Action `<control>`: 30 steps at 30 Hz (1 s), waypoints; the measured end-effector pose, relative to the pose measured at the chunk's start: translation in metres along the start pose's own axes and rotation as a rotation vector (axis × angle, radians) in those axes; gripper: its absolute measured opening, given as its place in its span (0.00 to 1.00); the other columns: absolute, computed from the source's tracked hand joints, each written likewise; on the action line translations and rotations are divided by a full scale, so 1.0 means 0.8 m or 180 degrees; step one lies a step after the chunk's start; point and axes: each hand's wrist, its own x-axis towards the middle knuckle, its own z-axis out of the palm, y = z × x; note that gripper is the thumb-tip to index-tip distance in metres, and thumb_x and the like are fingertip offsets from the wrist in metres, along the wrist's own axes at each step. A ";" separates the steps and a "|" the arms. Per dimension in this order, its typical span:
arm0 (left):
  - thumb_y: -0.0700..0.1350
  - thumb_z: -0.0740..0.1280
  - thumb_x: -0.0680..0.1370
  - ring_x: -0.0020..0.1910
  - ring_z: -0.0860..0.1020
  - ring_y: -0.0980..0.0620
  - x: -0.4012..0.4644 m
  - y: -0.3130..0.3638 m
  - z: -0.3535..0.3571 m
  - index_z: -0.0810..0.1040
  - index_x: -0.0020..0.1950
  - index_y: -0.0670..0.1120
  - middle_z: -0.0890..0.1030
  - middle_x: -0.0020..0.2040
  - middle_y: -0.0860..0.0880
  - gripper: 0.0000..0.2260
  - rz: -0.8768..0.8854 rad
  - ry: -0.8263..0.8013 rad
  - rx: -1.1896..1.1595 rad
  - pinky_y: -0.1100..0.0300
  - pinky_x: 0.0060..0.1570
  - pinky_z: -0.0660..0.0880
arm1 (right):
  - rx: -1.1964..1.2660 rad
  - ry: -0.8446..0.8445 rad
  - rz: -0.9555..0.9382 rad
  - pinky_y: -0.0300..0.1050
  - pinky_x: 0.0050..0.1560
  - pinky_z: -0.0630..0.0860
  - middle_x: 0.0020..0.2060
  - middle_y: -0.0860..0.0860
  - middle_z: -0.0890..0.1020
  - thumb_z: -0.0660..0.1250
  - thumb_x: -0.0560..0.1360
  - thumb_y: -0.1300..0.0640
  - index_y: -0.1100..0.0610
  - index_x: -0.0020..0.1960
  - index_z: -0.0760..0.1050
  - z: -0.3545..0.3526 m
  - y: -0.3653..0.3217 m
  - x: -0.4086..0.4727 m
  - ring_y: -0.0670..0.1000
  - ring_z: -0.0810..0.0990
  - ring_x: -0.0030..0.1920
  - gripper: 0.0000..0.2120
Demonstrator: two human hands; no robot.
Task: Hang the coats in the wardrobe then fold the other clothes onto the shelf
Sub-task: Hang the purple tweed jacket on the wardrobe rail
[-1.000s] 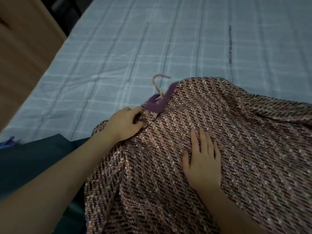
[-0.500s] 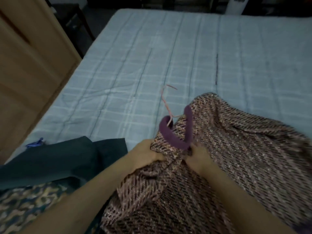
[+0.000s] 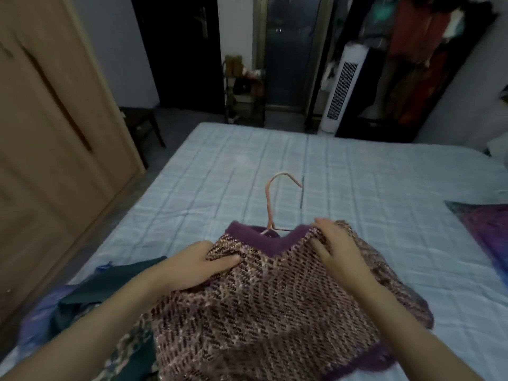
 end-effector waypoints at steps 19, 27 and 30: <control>0.59 0.70 0.72 0.51 0.81 0.54 -0.222 0.158 -0.083 0.83 0.49 0.55 0.84 0.49 0.55 0.11 0.1162 0.0067 0.0384 0.54 0.57 0.73 | -0.0694 0.1497 -0.0993 0.54 0.41 0.73 0.38 0.51 0.76 0.53 0.80 0.46 0.55 0.45 0.70 -0.228 -0.163 -0.103 0.56 0.75 0.40 0.14; 0.50 0.67 0.76 0.50 0.83 0.47 -0.293 0.174 -0.076 0.84 0.51 0.46 0.85 0.49 0.47 0.10 0.1325 0.0743 0.0201 0.42 0.62 0.72 | -0.0659 0.1619 -0.0737 0.52 0.54 0.71 0.55 0.53 0.74 0.64 0.77 0.48 0.55 0.59 0.72 -0.236 -0.239 -0.098 0.55 0.72 0.56 0.15; 0.50 0.67 0.75 0.49 0.83 0.45 -0.314 0.157 -0.067 0.83 0.48 0.43 0.85 0.47 0.45 0.12 0.1325 0.1153 0.0127 0.41 0.59 0.73 | -0.0380 0.1750 -0.0489 0.46 0.49 0.71 0.54 0.53 0.71 0.68 0.73 0.52 0.56 0.58 0.66 -0.226 -0.290 -0.114 0.54 0.71 0.53 0.18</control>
